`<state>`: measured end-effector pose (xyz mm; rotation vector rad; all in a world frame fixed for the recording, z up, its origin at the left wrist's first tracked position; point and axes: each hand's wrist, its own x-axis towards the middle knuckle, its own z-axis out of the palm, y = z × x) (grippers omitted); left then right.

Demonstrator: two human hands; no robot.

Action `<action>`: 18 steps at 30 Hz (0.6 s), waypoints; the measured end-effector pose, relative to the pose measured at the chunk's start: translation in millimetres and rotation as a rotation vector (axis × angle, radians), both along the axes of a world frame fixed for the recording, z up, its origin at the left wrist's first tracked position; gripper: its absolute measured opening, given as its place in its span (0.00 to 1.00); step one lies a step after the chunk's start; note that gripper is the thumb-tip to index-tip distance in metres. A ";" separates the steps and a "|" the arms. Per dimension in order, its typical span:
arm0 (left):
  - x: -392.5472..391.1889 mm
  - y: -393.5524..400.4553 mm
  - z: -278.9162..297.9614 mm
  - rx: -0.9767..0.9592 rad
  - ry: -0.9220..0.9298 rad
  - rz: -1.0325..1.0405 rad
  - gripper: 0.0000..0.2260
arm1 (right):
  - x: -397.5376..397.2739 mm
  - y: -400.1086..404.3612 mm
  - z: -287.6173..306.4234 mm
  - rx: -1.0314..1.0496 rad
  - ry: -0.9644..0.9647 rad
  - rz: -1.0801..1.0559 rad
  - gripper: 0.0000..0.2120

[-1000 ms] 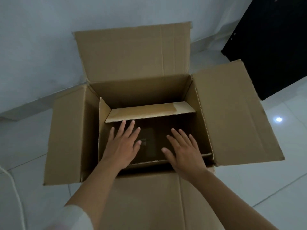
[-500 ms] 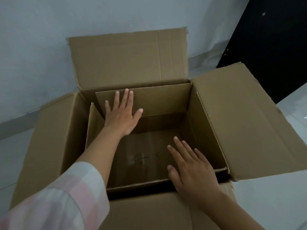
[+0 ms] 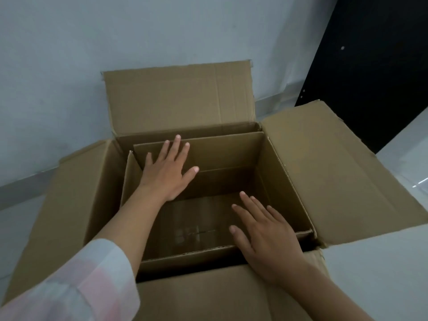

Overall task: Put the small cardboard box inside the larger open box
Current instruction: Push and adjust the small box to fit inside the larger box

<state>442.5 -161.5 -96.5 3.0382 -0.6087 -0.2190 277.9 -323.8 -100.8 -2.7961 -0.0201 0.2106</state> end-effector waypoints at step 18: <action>-91.6 105.3 11.8 -0.041 -0.002 0.134 0.35 | -20.0 27.0 -6.3 -0.068 -0.289 -0.064 0.30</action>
